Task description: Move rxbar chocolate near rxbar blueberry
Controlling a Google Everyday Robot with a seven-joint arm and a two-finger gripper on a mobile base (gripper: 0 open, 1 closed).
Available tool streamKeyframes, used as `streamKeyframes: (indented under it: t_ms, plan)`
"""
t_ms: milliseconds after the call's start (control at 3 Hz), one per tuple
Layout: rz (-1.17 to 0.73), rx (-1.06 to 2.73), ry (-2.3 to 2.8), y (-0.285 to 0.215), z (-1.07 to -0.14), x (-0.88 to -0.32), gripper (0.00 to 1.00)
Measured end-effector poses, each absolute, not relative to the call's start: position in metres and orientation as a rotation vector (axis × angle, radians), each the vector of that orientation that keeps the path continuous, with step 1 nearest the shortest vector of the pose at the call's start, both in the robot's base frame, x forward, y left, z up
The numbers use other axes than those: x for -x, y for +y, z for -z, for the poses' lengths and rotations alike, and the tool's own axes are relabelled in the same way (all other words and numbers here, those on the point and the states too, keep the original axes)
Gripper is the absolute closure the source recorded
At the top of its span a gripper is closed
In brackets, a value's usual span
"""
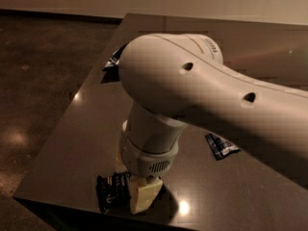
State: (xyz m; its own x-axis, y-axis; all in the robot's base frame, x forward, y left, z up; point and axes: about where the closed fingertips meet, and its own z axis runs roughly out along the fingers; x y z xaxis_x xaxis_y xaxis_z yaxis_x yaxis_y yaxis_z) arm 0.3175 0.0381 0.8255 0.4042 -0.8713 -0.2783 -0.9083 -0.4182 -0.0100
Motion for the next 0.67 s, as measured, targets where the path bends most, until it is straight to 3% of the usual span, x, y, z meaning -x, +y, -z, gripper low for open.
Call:
streamKeyframes:
  t_ms: [333, 667]
  plan:
    - [-0.346, 2.495, 1.596, 0.038, -0.833, -0.318, 0.85]
    - [-0.341, 2.410, 1.731, 0.002, -0.838, -0.352, 1.00]
